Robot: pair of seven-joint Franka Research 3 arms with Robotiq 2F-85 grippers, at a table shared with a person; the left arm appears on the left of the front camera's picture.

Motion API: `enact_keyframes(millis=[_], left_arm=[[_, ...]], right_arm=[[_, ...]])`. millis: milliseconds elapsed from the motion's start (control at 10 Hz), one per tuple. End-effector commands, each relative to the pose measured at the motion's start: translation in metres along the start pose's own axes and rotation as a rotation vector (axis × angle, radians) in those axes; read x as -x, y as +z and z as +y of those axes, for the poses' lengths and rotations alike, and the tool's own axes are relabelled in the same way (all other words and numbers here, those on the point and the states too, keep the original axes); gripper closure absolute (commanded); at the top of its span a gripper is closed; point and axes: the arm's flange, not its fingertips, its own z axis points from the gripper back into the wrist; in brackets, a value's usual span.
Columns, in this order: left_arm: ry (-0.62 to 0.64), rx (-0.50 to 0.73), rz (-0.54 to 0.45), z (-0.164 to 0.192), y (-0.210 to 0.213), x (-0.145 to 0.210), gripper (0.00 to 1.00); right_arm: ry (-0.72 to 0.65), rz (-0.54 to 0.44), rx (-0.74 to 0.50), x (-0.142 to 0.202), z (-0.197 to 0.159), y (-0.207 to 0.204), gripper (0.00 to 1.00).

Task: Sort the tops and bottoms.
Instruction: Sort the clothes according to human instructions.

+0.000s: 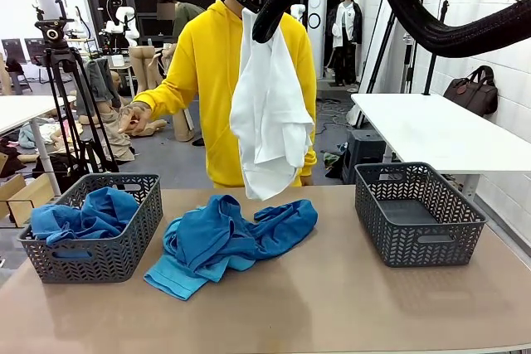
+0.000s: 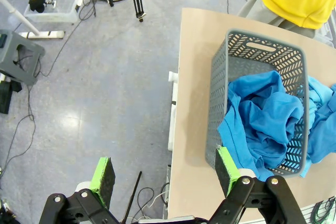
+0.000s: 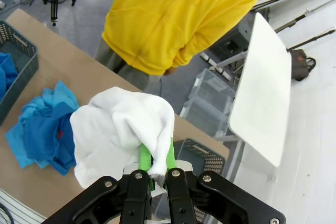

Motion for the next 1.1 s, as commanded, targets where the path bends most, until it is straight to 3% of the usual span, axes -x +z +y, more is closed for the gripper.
enact_keyframes(millis=[0, 100, 300, 400, 700, 1000], left_arm=[[0.002, -0.010, 0.001, 0.001, 0.001, 0.001, 0.00], [0.002, -0.010, 0.001, 0.001, 0.001, 0.001, 0.00], [0.002, -0.010, 0.001, 0.001, 0.001, 0.001, 0.00], [0.002, -0.010, 0.001, 0.001, 0.001, 0.001, 0.00], [0.002, -0.010, 0.001, 0.001, 0.001, 0.001, 0.00], [0.002, -0.010, 0.001, 0.001, 0.001, 0.001, 0.00]], right_arm=[[0.000, -0.013, 0.002, 0.004, -0.003, 0.003, 1.00], [0.000, 0.000, 0.000, 0.000, 0.000, 0.000, 1.00], [-0.257, -0.004, -0.082, -0.077, 0.037, -0.022, 1.00], [-0.406, -0.089, -0.166, -0.116, 0.062, -0.028, 1.00], [-0.654, -0.344, -0.291, -0.206, 0.126, -0.009, 1.00], [-0.787, -0.523, -0.513, -0.267, 0.186, 0.016, 1.00]])
